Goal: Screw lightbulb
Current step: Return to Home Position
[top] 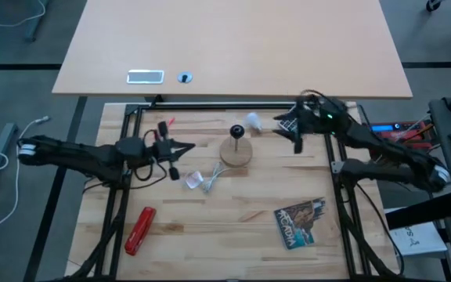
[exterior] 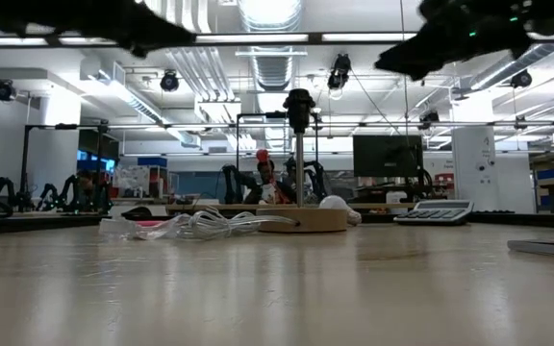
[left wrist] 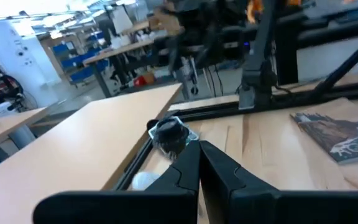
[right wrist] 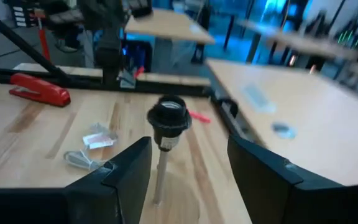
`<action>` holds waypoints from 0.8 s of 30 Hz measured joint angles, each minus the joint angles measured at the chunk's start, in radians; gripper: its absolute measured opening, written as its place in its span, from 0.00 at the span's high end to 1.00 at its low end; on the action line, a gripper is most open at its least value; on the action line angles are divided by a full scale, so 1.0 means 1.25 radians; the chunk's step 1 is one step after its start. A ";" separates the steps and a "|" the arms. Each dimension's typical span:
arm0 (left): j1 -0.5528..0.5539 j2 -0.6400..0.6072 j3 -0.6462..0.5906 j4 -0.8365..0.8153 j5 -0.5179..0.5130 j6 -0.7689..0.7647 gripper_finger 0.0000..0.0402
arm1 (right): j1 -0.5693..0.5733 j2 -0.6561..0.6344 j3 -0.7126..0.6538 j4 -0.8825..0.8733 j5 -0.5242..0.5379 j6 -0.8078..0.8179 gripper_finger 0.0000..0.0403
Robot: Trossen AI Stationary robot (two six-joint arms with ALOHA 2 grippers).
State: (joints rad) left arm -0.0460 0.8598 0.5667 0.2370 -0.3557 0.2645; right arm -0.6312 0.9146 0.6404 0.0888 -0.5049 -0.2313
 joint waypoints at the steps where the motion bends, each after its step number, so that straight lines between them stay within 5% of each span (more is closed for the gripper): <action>1: 0.000 -0.026 -0.033 0.017 0.000 -0.009 1.00 | 0.000 -0.039 -0.020 0.001 0.000 -0.010 0.48; 11: 0.001 -0.211 -0.276 0.186 0.006 -0.013 1.00 | 0.000 -0.333 -0.231 0.163 -0.020 0.013 0.51; 24: 0.002 -0.338 -0.444 0.275 0.021 -0.025 1.00 | 0.000 -0.478 -0.395 0.301 -0.064 0.139 0.52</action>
State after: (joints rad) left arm -0.0437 0.4369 0.0119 0.5813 -0.3298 0.2329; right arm -0.6308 0.3177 0.1465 0.4655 -0.5850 -0.0578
